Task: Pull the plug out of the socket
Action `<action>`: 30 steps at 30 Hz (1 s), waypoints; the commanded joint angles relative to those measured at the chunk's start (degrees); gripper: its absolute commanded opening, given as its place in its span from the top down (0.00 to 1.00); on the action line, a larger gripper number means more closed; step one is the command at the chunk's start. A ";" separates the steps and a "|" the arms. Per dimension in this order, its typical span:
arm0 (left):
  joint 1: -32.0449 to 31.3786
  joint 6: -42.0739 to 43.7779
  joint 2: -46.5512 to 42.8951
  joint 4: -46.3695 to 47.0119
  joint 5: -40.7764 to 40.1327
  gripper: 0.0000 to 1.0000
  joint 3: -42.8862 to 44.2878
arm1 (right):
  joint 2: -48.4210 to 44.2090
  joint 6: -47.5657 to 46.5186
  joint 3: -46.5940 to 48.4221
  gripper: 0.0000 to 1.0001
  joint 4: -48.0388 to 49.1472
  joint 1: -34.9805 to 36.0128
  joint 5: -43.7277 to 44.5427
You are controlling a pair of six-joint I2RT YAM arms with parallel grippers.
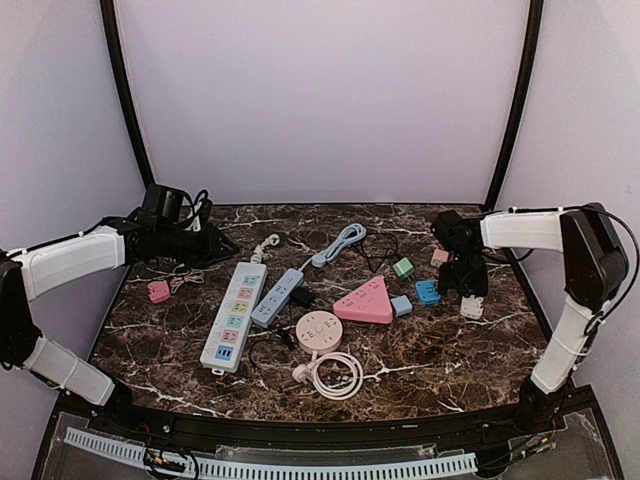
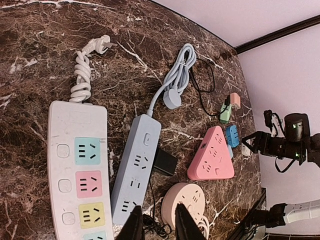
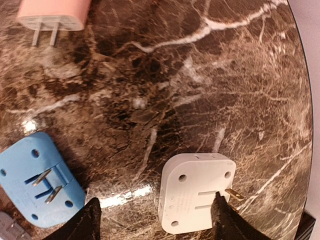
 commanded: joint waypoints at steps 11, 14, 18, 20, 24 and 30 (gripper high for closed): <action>-0.21 2.67 -5.87 -2.39 -6.86 0.49 0.42 | -26.74 -10.15 -9.68 0.01 22.05 -0.20 -5.37; -0.17 4.18 -8.13 -2.69 -9.45 0.32 0.17 | -31.94 -13.78 -13.50 0.01 29.69 -0.16 -6.73; -0.12 6.24 -10.34 -3.64 -13.75 0.02 0.18 | -35.57 -19.61 -19.61 0.01 41.94 -0.18 -7.39; -0.06 6.90 -11.21 -3.80 -15.10 0.01 0.17 | -35.81 -23.44 -22.13 0.01 47.87 -0.16 -10.71; 0.45 8.83 -12.11 -3.64 -16.79 0.01 0.17 | -33.69 -27.41 -20.68 0.01 48.53 -1.10 -13.93; 4.57 8.57 -12.24 -2.02 -16.47 0.01 -1.59 | -32.46 -32.29 -24.78 0.01 59.39 -7.40 -18.56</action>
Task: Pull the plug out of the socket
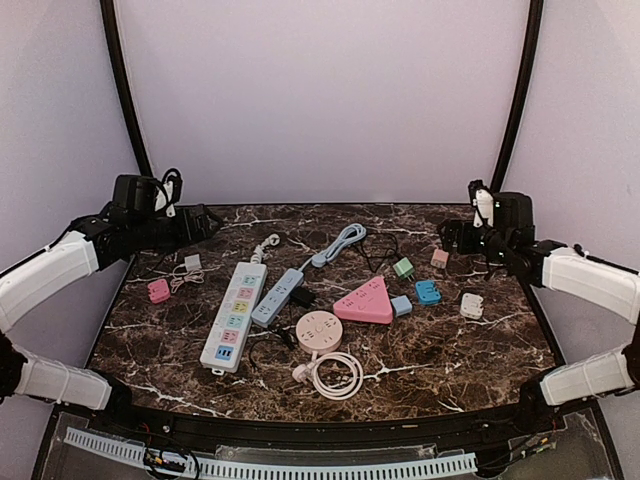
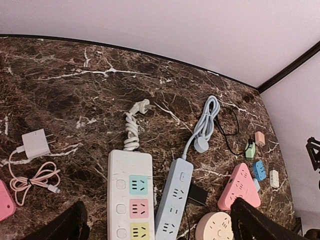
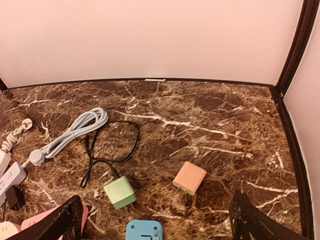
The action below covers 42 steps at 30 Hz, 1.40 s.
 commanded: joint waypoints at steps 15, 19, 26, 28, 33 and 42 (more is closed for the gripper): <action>9.92 12.61 -6.40 19.61 -2.07 0.01 -15.99 | 13.04 -8.54 -18.53 0.01 51.32 -20.62 -6.72; 11.05 14.88 -6.97 27.99 -7.52 0.01 -20.93 | 18.89 -10.04 -23.80 0.01 67.60 -19.49 -7.36; 13.64 16.18 -2.87 37.87 -14.69 0.01 -26.02 | 19.77 -12.05 -24.58 0.01 69.83 -16.33 -3.27; 14.78 16.97 -2.21 38.42 -14.91 0.01 -26.09 | 19.82 -12.30 -24.55 0.01 69.92 -15.94 -2.28; 16.14 18.83 -1.13 43.12 -16.53 0.01 -28.14 | 19.85 -12.66 -23.47 0.02 67.64 -16.11 -3.79; 17.44 19.70 -0.14 50.30 -13.15 0.01 -33.17 | 19.80 -12.27 -23.03 0.01 66.70 -16.33 -3.67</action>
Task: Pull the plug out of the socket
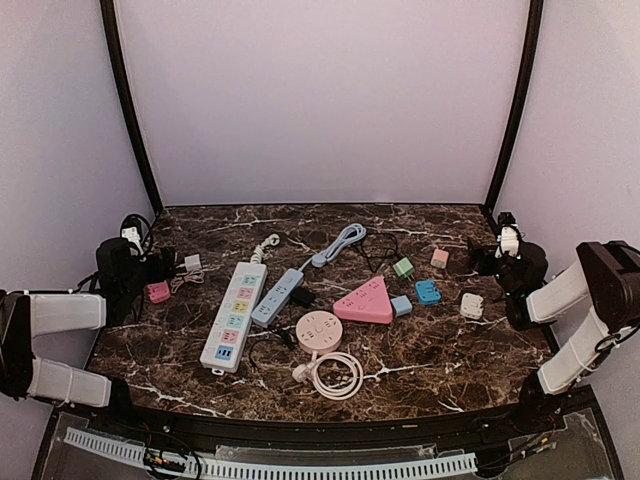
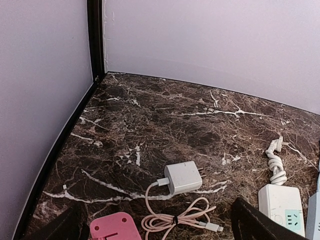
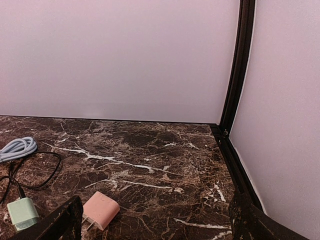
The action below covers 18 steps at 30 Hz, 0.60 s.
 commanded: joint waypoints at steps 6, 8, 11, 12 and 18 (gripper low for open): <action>0.50 2.37 -4.40 -0.52 4.66 0.01 0.98 | 0.07 0.90 2.06 0.01 -0.33 -0.93 0.60; 0.53 2.05 -4.22 1.63 3.59 0.01 -0.01 | 0.08 1.26 2.11 0.01 -0.38 -0.98 1.38; 0.53 2.37 -2.66 4.81 2.52 0.01 -0.92 | 0.09 1.30 2.11 0.01 -0.37 -0.96 1.40; 0.52 2.62 -1.31 5.61 2.45 0.01 -0.93 | 0.09 1.29 2.11 0.01 -0.36 -0.94 1.42; 1.49 5.36 4.54 16.08 0.99 0.01 -3.19 | 0.05 1.29 2.17 0.01 -0.47 -1.03 1.43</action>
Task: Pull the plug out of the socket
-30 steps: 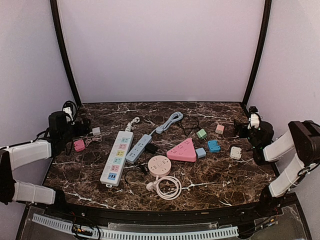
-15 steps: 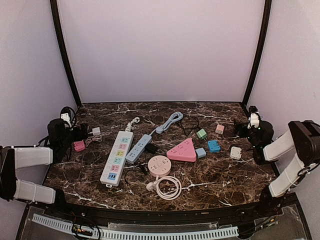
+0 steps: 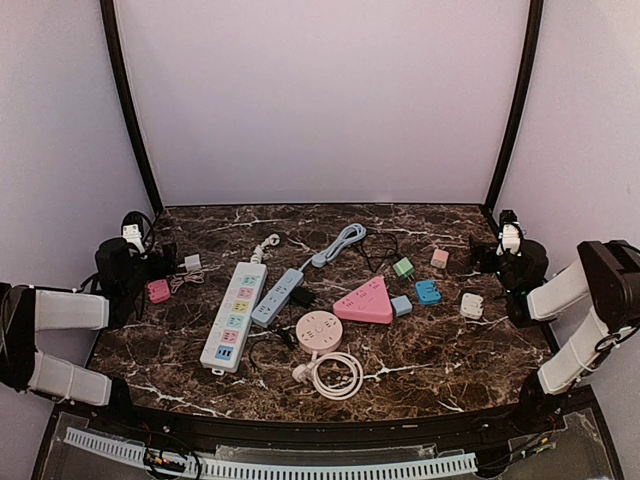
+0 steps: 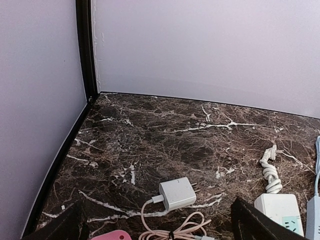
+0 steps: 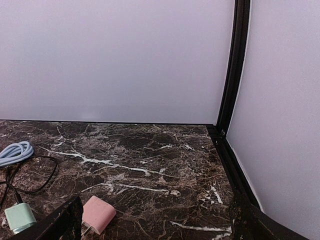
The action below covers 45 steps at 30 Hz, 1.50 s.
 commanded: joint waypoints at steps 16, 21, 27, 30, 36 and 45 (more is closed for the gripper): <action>7.94 2.14 19.13 29.96 14.38 0.01 -1.76 | 0.04 0.59 1.04 0.01 0.56 -0.34 0.78; 7.44 2.55 20.35 29.34 13.93 0.01 -1.32 | 0.07 0.66 1.18 0.01 0.30 -0.33 0.57; 6.94 4.09 20.67 28.17 15.84 0.01 -0.32 | 0.04 0.69 1.20 0.01 0.28 -0.49 0.44; 6.90 4.06 20.72 28.19 15.70 0.01 -0.32 | 0.08 0.68 1.14 0.01 0.29 -0.48 0.44; 6.83 4.19 20.68 28.11 15.67 0.01 -0.31 | 0.10 0.68 1.18 0.01 0.27 -0.48 0.40; 6.86 4.15 20.66 28.10 15.57 0.01 -0.28 | 0.06 0.68 1.21 0.01 0.21 -0.47 0.44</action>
